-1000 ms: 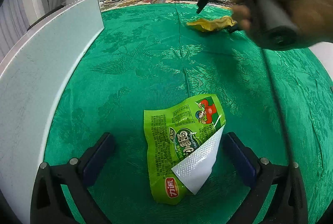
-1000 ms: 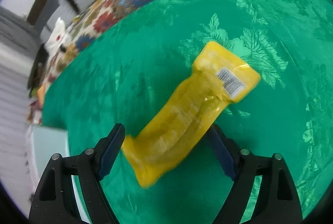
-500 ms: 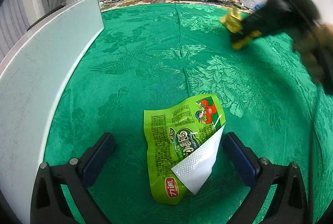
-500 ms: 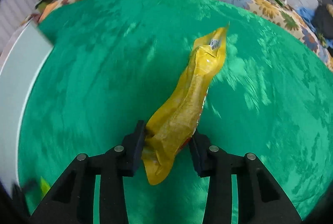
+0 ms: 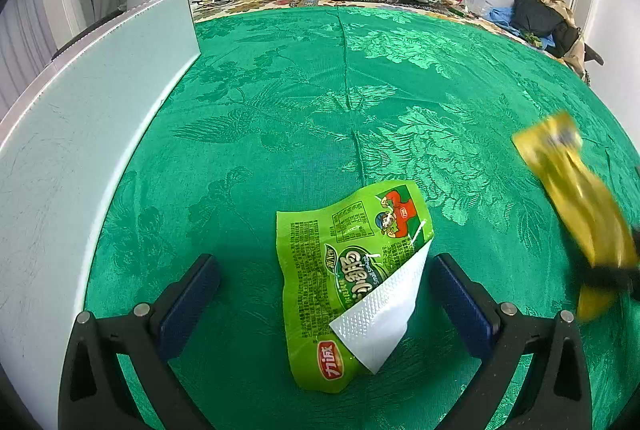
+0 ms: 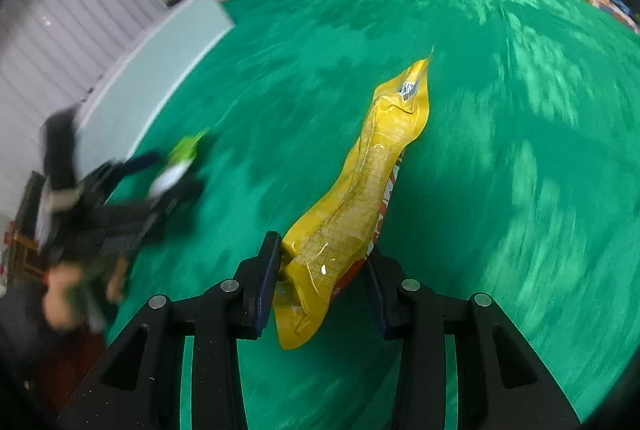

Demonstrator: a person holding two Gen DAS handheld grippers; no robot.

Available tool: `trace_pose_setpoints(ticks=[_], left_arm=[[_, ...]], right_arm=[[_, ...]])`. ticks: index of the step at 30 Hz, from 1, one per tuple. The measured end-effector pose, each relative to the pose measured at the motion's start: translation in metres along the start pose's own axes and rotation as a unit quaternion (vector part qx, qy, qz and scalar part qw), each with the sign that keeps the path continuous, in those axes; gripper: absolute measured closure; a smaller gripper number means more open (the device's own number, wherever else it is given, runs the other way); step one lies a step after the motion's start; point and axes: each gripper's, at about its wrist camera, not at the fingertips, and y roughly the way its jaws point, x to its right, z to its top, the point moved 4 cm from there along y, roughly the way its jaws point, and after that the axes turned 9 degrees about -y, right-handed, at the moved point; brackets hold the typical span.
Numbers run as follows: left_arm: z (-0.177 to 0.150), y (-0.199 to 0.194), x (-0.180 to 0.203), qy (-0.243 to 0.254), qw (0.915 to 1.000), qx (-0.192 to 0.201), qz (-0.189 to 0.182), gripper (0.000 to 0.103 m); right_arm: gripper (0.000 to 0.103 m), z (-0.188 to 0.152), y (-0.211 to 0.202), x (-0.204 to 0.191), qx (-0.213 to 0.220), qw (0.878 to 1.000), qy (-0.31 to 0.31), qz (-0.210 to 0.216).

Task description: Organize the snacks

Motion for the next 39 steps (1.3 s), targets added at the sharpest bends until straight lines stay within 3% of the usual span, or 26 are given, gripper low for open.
trace_pose_setpoints(ticks=[1, 5, 9, 17, 25, 28, 32, 35, 39], left_arm=[[0.000, 0.000, 0.001, 0.000, 1.0000, 0.000, 0.000, 0.000], [0.000, 0.000, 0.000, 0.000, 1.0000, 0.000, 0.000, 0.000], [0.000, 0.000, 0.000, 0.000, 1.0000, 0.000, 0.000, 0.000], [0.000, 0.000, 0.000, 0.000, 1.0000, 0.000, 0.000, 0.000], [0.000, 0.000, 0.000, 0.000, 1.0000, 0.000, -0.001, 0.000], [0.000, 0.000, 0.001, 0.000, 1.0000, 0.000, -0.001, 0.000], [0.000, 0.000, 0.000, 0.000, 1.0000, 0.000, -0.001, 0.000], [0.000, 0.000, 0.000, 0.000, 1.0000, 0.000, -0.001, 0.000], [0.001, -0.001, 0.000, 0.000, 1.0000, -0.003, -0.004, 0.000]], right_arm=[[0.061, -0.008, -0.004, -0.005, 0.007, 1.000, -0.003, -0.006], [0.032, -0.031, -0.017, -0.014, 0.035, 0.998, -0.001, -0.049], [0.032, -0.048, -0.027, -0.016, 0.043, 0.995, -0.004, -0.090], [0.031, -0.072, -0.049, -0.005, 0.054, 0.989, 0.071, -0.114], [0.031, -0.047, -0.060, -0.006, 0.064, 0.983, 0.110, -0.130], [0.031, -0.030, -0.048, -0.006, 0.048, 0.984, 0.104, -0.136], [0.031, -0.012, -0.011, -0.007, -0.006, 0.984, 0.080, -0.159], [0.022, -0.008, 0.010, -0.018, -0.040, 0.975, 0.026, -0.215], [0.017, -0.008, 0.010, -0.017, -0.036, 0.975, 0.037, -0.215]])
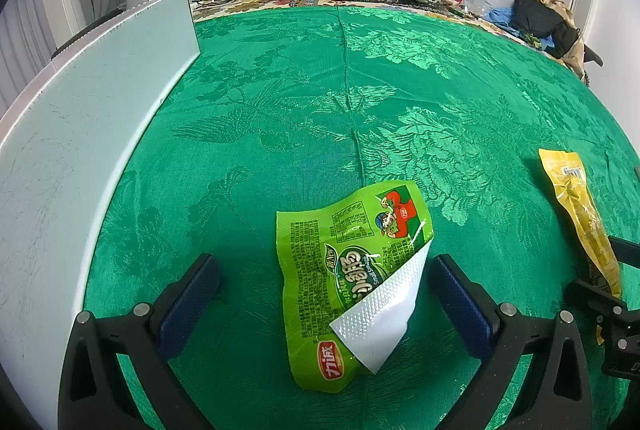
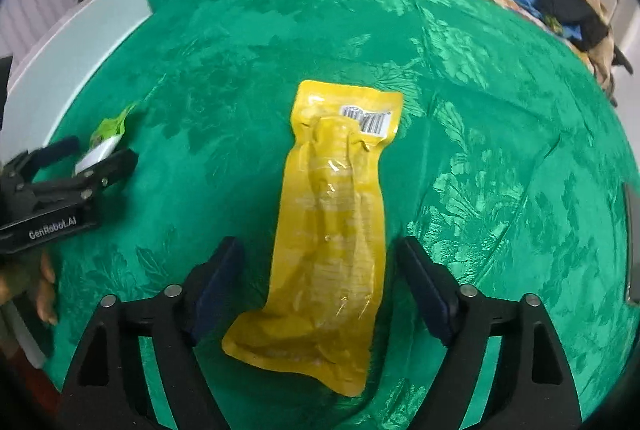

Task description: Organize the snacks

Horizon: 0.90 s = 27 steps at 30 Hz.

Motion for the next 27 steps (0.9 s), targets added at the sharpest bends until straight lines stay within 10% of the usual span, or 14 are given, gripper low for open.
trace_pose_setpoints(ticks=[10, 11, 12, 27], left_arm=[[0.001, 0.001, 0.005, 0.057, 0.9920, -0.112, -0.015, 0.003], [0.001, -0.005, 0.006, 0.066, 0.9925, -0.100, -0.023, 0.022], [-0.001, -0.014, 0.006, 0.077, 0.9932, -0.081, -0.034, 0.050], [0.022, -0.135, -0.042, -0.058, 0.9881, 0.020, -0.141, 0.051]], right_arm=[[0.019, 0.010, 0.007, 0.001, -0.070, 0.996, -0.041, 0.029], [0.024, 0.011, 0.006, 0.002, -0.073, 0.996, -0.048, 0.030], [0.051, 0.011, 0.003, 0.004, -0.069, 0.996, -0.050, 0.031], [0.058, 0.003, -0.062, 0.012, 0.001, 0.975, 0.084, 0.205]])
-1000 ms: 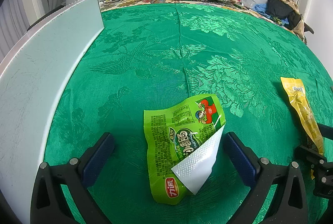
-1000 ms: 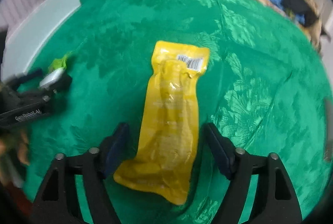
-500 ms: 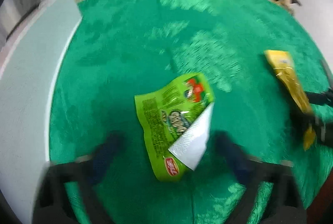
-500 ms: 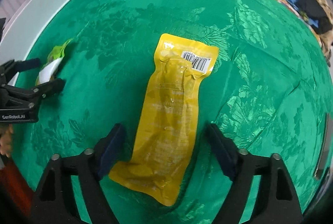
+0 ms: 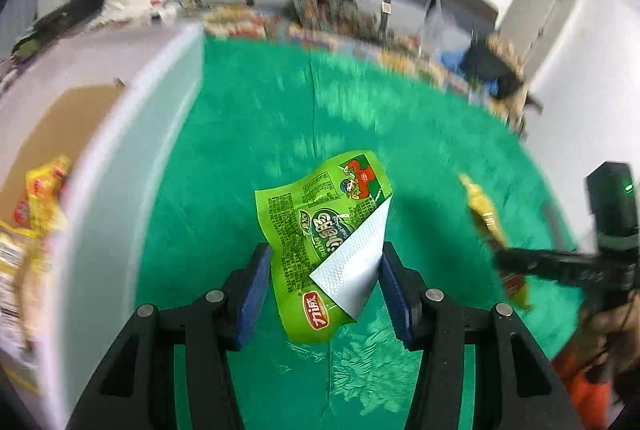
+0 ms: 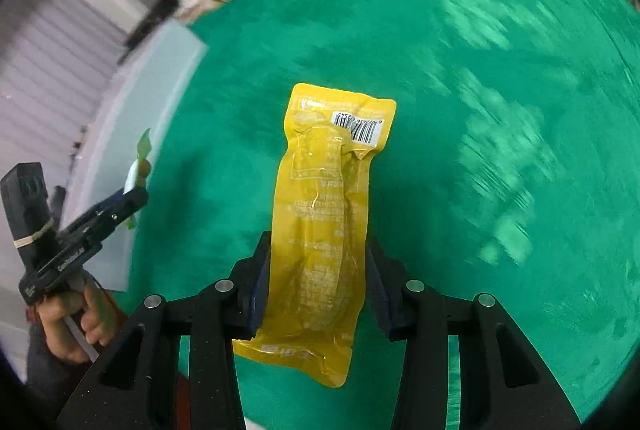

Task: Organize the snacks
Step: 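Carry both packets into the white box and open both tools to release, then withdraw both open tools above the white box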

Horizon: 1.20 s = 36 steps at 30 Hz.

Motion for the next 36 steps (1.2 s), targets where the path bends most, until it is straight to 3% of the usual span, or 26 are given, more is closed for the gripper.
trace_pose_setpoints(ticks=[5, 10, 12, 16, 18, 20, 21, 23, 27, 31, 34, 36], left_arm=[[0.041, -0.071, -0.048, -0.017, 0.9970, 0.059, 0.047, 0.050], [0.046, -0.109, -0.140, -0.058, 0.9829, 0.070, 0.160, 0.050], [0.036, -0.118, -0.177, -0.082, 0.9749, 0.065, 0.196, 0.049], [0.013, -0.116, -0.211, -0.105, 0.9641, 0.052, 0.238, 0.049], [0.003, -0.112, -0.219, -0.111, 0.9608, 0.048, 0.250, 0.035], [-0.005, -0.114, -0.224, -0.115, 0.9577, 0.050, 0.259, 0.018], [-0.008, -0.117, -0.224, -0.114, 0.9563, 0.056, 0.263, 0.015], [-0.010, -0.124, -0.224, -0.109, 0.9530, 0.066, 0.275, 0.014], [-0.003, -0.141, -0.220, -0.107, 0.9432, 0.089, 0.302, 0.013], [0.006, -0.164, -0.215, -0.143, 0.9418, 0.126, 0.277, 0.000], [0.007, -0.186, -0.212, -0.178, 0.9323, 0.177, 0.260, 0.000], [0.008, -0.193, -0.215, -0.200, 0.9237, 0.186, 0.269, 0.000]], right_arm=[[0.058, 0.066, -0.017, -0.110, 0.048, 0.993, -0.093, 0.060], [0.057, 0.109, -0.003, -0.230, 0.058, 0.975, -0.170, 0.130], [0.057, 0.117, 0.015, -0.279, 0.052, 0.968, -0.196, 0.150], [0.056, 0.106, 0.054, -0.345, 0.034, 0.958, -0.231, 0.169], [0.052, 0.092, 0.085, -0.370, 0.014, 0.954, -0.245, 0.170], [0.045, 0.076, 0.109, -0.376, -0.011, 0.953, -0.259, 0.158], [0.039, 0.072, 0.116, -0.376, -0.022, 0.953, -0.263, 0.152], [0.039, 0.066, 0.118, -0.371, -0.025, 0.953, -0.265, 0.148], [0.038, 0.079, 0.089, -0.358, 0.018, 0.955, -0.264, 0.137], [0.034, 0.096, 0.066, -0.356, 0.040, 0.955, -0.279, 0.095], [0.033, 0.097, 0.061, -0.358, 0.040, 0.953, -0.293, 0.070], [0.033, 0.094, 0.060, -0.357, 0.038, 0.952, -0.298, 0.056]])
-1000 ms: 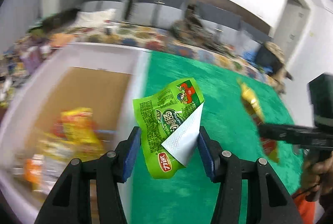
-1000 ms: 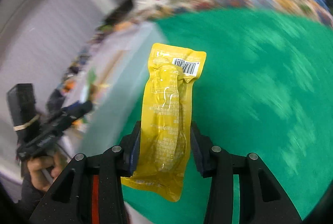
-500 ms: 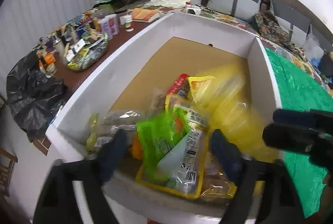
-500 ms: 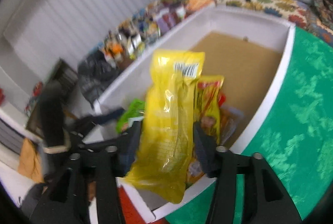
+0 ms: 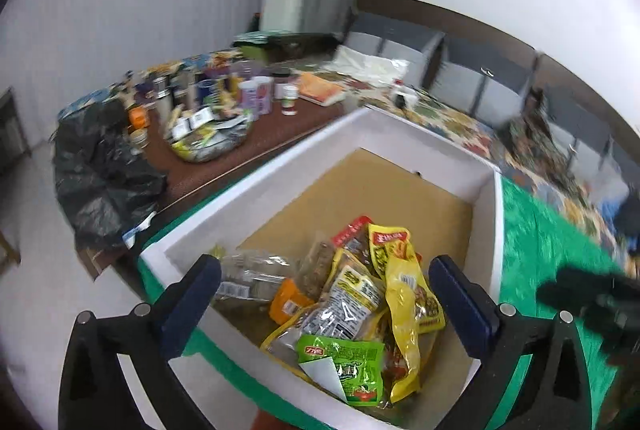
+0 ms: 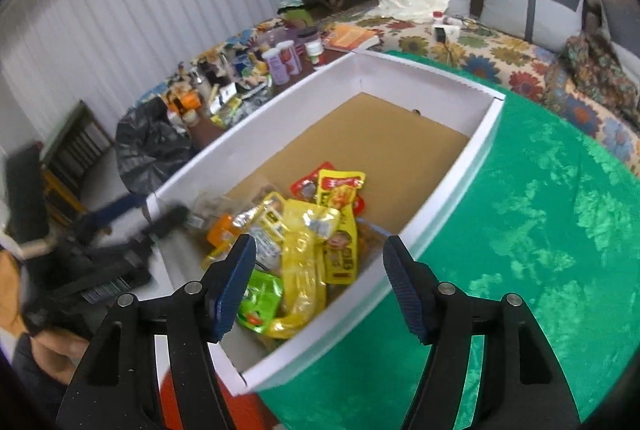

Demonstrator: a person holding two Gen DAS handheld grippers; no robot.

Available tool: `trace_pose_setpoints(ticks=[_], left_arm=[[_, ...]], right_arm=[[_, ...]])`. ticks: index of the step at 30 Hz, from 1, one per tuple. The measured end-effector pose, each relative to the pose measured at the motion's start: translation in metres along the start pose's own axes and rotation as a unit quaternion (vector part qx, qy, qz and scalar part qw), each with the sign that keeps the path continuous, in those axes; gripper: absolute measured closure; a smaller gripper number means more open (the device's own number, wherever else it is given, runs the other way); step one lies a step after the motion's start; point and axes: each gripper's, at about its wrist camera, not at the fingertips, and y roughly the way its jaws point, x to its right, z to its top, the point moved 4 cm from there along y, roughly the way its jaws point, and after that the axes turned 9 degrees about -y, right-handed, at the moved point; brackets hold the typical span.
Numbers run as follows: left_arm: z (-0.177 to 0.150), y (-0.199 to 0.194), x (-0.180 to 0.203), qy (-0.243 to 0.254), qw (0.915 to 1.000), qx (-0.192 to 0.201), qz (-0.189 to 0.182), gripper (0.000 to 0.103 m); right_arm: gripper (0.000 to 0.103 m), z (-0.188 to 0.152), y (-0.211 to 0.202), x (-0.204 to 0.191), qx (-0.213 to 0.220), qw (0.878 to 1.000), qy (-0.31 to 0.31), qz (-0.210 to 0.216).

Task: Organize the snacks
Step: 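Withdraw both open tools above the white box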

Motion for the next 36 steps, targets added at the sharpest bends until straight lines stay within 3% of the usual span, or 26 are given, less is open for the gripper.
trace_pose_setpoints(ticks=[4, 7, 22, 36], left_arm=[[0.000, -0.001, -0.004, 0.022, 0.9974, -0.009, 0.069, 0.000], [-0.004, -0.004, -0.005, 0.038, 0.9952, -0.021, 0.088, 0.000], [-0.003, -0.023, 0.000, 0.066, 0.9929, -0.003, 0.098, 0.000], [-0.006, -0.020, -0.006, 0.048, 0.9952, -0.013, 0.084, 0.000]], right_arm=[[0.031, -0.008, 0.003, 0.001, -0.015, 1.000, 0.002, -0.015], [0.031, -0.012, 0.005, -0.001, -0.024, 1.000, 0.007, -0.016], [0.031, -0.010, 0.006, -0.010, -0.032, 0.999, -0.005, -0.036], [0.031, -0.005, 0.015, -0.022, -0.038, 0.999, -0.019, -0.029]])
